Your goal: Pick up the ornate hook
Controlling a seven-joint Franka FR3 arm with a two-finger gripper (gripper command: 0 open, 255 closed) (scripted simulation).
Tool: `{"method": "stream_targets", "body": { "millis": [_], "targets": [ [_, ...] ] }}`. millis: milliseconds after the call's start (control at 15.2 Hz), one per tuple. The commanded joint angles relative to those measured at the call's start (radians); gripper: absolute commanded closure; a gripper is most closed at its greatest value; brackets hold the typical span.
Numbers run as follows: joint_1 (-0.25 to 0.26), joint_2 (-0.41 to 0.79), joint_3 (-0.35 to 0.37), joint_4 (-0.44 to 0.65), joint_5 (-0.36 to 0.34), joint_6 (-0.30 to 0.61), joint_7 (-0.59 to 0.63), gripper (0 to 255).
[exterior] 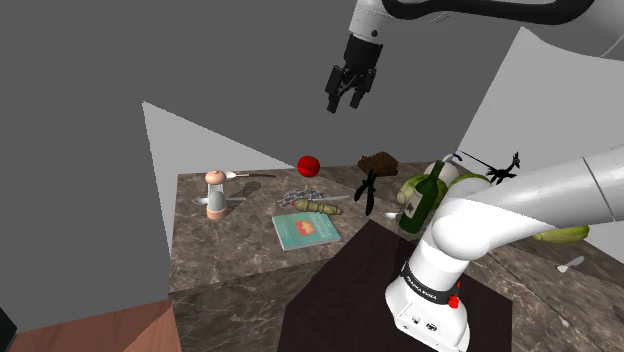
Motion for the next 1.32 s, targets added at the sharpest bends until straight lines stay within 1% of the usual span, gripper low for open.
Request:
{"method": "stream_targets", "body": {
  "millis": [0, 330, 594, 924, 1254],
  "targets": [
    [0.000, 0.000, 0.000, 0.000, 0.000, 0.000, 0.000, 0],
    [0.001, 0.048, -0.065, -0.112, -0.023, 0.130, -0.108, 0],
    [0.000, 0.113, -0.118, -0.180, -0.042, 0.240, -0.195, 0],
    [-0.001, 0.231, -0.184, -0.237, -0.060, 0.383, -0.306, 0],
    [0.003, 0.387, -0.248, -0.258, -0.062, 0.528, -0.423, 0]
  ]
}}
